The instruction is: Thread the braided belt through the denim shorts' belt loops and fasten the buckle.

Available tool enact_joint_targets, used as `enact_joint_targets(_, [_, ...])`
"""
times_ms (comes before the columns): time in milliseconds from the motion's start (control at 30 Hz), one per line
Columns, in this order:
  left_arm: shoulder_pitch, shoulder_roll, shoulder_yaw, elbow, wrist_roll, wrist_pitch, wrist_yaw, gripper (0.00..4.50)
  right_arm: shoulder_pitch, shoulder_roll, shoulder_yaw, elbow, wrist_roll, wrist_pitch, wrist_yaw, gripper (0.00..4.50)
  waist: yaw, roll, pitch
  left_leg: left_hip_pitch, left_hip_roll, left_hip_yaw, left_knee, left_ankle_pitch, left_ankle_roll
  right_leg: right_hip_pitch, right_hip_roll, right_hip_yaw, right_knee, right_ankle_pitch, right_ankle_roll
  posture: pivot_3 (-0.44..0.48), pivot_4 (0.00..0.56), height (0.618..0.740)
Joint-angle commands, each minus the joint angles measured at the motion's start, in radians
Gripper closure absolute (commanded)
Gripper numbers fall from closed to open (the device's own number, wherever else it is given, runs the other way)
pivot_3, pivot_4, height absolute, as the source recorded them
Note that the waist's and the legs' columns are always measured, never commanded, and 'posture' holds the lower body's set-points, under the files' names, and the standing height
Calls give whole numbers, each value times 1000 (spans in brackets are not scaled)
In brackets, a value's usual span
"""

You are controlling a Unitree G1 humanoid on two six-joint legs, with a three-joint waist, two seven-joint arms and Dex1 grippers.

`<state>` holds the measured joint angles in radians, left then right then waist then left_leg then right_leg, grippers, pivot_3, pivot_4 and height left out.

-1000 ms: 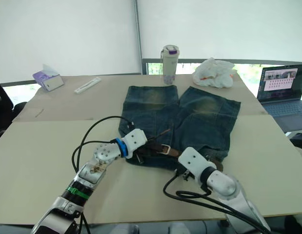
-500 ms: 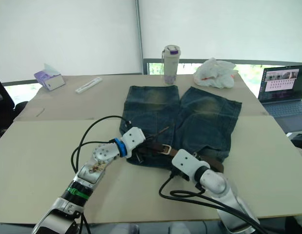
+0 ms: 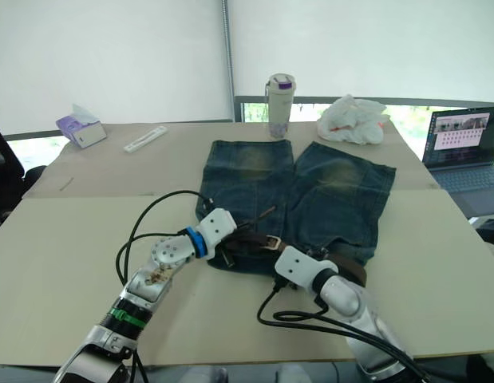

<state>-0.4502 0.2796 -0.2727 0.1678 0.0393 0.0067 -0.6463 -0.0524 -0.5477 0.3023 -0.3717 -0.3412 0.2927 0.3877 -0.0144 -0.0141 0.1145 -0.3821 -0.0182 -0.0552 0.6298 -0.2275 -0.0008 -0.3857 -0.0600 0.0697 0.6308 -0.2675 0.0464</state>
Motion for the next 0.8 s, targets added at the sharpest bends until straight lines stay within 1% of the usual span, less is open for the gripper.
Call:
enact_joint_targets(33, [6,-9,37,-44,-34,46,11,4500,-9,-2,-19,5,-68,-106,-77,3462,0,0,0,0,0,0,0,0,0,0,0,0,0,0,0,0,150,740])
enact_joint_targets(67, [8,-13,44,-44,-43,67,12,4500,-11,3,-20,17,-84,-129,-98,3884,0,0,0,0,0,0,0,0,0,0,0,0,0,0,0,0,150,740])
enact_joint_targets(133, [10,-11,46,-45,-41,79,8,4500,-13,12,-21,33,-108,-167,-131,4334,-1,0,0,0,0,0,0,0,0,0,0,0,0,0,0,0,150,740])
enact_joint_targets(300, [5,5,24,-56,-26,85,-19,4500,-19,28,-32,59,-169,-272,-222,4334,0,0,0,0,0,0,0,0,0,0,0,0,0,0,0,0,150,740])
enact_joint_targets(500, [5,34,2,-93,-12,114,-56,4500,-18,11,-39,94,-246,-355,-266,4334,-1,0,0,0,0,1,0,0,0,0,0,0,0,0,0,0,150,740])
enact_joint_targets(600, [-16,98,-36,-73,90,8,-41,4500,-18,5,-48,109,-274,-374,-281,4334,-2,0,0,0,0,1,0,0,0,0,0,0,0,0,0,0,150,740])
enact_joint_targets(667, [-27,108,-41,-64,118,-20,-16,4500,-16,4,-50,116,-289,-384,-287,4334,0,0,0,1,0,1,0,0,0,0,0,1,0,0,0,0,150,740])
enact_joint_targets(800, [-46,152,-80,-36,236,-141,38,4500,-13,5,-53,127,-308,-396,-298,4334,1,0,0,0,0,1,0,0,0,0,0,1,0,0,0,0,150,740])
